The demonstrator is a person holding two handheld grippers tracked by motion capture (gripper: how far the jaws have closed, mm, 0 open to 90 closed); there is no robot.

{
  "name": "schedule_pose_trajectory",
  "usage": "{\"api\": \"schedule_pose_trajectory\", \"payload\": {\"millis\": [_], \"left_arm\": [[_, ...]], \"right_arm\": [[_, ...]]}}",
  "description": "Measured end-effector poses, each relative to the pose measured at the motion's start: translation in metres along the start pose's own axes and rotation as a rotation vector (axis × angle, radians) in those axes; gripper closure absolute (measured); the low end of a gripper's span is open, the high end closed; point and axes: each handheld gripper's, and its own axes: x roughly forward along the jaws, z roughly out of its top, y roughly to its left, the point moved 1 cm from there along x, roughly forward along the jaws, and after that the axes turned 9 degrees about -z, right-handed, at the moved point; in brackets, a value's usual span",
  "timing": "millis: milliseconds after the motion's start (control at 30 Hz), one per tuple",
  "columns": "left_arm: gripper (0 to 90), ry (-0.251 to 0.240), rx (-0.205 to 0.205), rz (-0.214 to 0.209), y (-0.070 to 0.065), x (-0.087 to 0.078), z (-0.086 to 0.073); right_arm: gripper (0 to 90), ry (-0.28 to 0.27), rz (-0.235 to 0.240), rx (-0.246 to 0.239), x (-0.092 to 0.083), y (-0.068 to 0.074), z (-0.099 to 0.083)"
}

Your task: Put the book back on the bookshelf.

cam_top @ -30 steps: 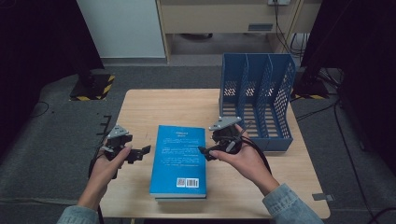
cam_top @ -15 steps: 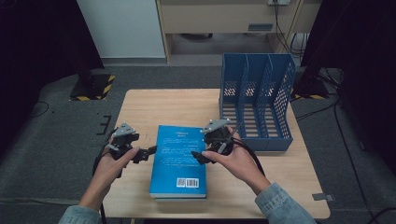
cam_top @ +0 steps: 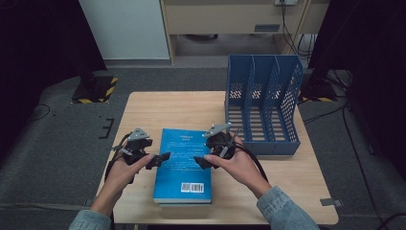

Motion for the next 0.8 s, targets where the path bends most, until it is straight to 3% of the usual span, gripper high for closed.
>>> {"api": "schedule_pose_trajectory", "payload": {"millis": [200, 500, 567, 800], "left_arm": [[5.2, 0.047, 0.028, 0.007, -0.003, 0.011, -0.006], [3.9, 0.037, -0.016, -0.036, 0.001, 0.014, -0.014], [3.9, 0.037, -0.027, -0.049, 0.003, 0.016, -0.014], [4.3, 0.037, -0.045, -0.072, 0.004, 0.02, -0.013]], "right_arm": [[6.4, 0.013, 0.012, 0.005, 0.008, 0.0, -0.009], [6.6, 0.042, 0.054, 0.031, 0.02, 0.0, -0.021], [5.6, 0.047, 0.08, 0.063, 0.023, 0.0, -0.023], [1.3, 0.048, 0.095, 0.055, 0.026, 0.003, -0.023]]}}
